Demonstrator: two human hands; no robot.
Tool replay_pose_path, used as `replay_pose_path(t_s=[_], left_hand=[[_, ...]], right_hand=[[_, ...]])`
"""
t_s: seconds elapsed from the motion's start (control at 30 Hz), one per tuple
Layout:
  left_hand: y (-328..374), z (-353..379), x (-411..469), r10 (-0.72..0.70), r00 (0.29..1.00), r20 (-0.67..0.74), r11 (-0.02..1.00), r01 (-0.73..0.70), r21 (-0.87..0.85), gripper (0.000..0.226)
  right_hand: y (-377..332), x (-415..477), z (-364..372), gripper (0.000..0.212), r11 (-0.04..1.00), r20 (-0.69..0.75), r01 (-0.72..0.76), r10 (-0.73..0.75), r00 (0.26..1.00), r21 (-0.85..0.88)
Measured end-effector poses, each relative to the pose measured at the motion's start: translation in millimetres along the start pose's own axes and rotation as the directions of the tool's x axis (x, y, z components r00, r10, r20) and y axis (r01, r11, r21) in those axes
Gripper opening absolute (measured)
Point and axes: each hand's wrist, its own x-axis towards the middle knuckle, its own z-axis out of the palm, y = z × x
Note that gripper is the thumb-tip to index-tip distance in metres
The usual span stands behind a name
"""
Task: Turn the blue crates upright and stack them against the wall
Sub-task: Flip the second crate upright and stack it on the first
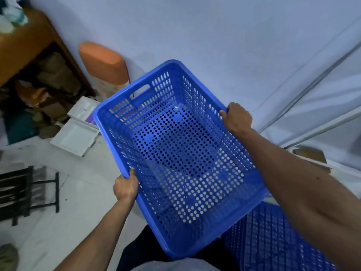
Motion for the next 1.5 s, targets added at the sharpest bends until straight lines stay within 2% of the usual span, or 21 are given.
replay_pose_path(t_s=[0.3, 0.67, 0.87, 1.03, 1.17, 1.5], left_hand=[[24.4, 60.3, 62.5, -0.21, 0.942, 0.261, 0.977, 0.211, 0.022, 0.041], [22.9, 171.2, 55.7, -0.403, 0.839, 0.365, 0.815, 0.51, -0.273, 0.031], [27.2, 222.5, 59.9, -0.394, 0.848, 0.355, 0.782, 0.512, -0.356, 0.028], [37.2, 238.7, 79.6, -0.391, 0.861, 0.327, 0.756, 0.503, -0.42, 0.022], [40.9, 251.1, 82.8, -0.38, 0.854, 0.356, 0.748, 0.51, -0.426, 0.021], [56.9, 253.0, 96.8, -0.383, 0.86, 0.338, 0.743, 0.504, -0.441, 0.021]], right_hand=[[-15.5, 113.5, 45.3, 0.039, 0.999, 0.088, 0.046, -0.044, 0.995, -0.026], [-38.0, 229.5, 117.4, 0.038, 0.945, 0.186, 0.305, -0.281, 0.941, -0.114], [-26.4, 268.8, 137.1, 0.035, 0.92, 0.186, 0.363, -0.335, 0.924, -0.145], [-42.9, 295.0, 158.5, 0.036, 0.913, 0.202, 0.388, -0.36, 0.911, -0.128], [-38.9, 312.6, 174.3, 0.04, 0.891, 0.208, 0.417, -0.38, 0.901, -0.179], [-36.6, 339.3, 179.7, 0.039, 0.889, 0.274, 0.384, -0.316, 0.908, -0.248]])
